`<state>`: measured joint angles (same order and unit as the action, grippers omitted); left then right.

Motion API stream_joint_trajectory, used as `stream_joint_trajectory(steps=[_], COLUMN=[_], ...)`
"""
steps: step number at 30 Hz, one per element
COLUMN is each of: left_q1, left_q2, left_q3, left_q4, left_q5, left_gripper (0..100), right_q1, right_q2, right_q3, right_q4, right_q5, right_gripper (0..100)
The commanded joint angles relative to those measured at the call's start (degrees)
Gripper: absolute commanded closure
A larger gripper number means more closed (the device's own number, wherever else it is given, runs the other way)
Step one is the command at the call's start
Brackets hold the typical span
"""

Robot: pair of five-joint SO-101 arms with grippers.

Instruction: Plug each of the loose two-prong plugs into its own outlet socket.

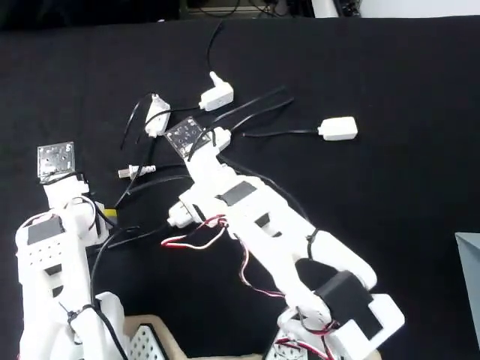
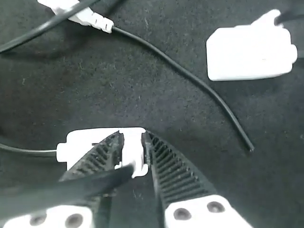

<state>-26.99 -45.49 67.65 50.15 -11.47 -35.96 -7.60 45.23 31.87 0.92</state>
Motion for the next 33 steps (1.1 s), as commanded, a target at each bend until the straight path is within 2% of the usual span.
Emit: stream_joint_trajectory(steps=[1, 8, 12, 23, 27, 33], left_q1=[-0.4, -0.4, -0.4, -0.4, -0.4, -0.48], left_q2=[-0.7, -0.7, -0.7, -0.7, -0.7, -0.97], left_q3=[-0.04, -0.04, -0.04, -0.04, -0.04, -0.04], left_q4=[-1.05, -1.05, -1.05, -0.97, -0.79, -0.79], left_q5=[0.62, 0.53, 0.53, 0.53, 0.53, 0.62], left_gripper=[73, 73, 73, 73, 73, 73], right_q1=[1.32, -1.76, -1.76, -1.41, 1.85, 7.56], right_q2=[-1.45, 3.12, 6.64, 7.25, 2.51, -3.12], right_q3=[-0.84, 0.31, 0.04, -0.31, -4.7, -14.81], right_q4=[1.14, 0.7, 0.7, 0.88, 4.66, 9.23], right_q5=[-1.93, -1.23, 1.32, 1.41, 2.11, 8.26], right_gripper=[98.6, 98.6, 98.6, 98.6, 98.6, 98.6])
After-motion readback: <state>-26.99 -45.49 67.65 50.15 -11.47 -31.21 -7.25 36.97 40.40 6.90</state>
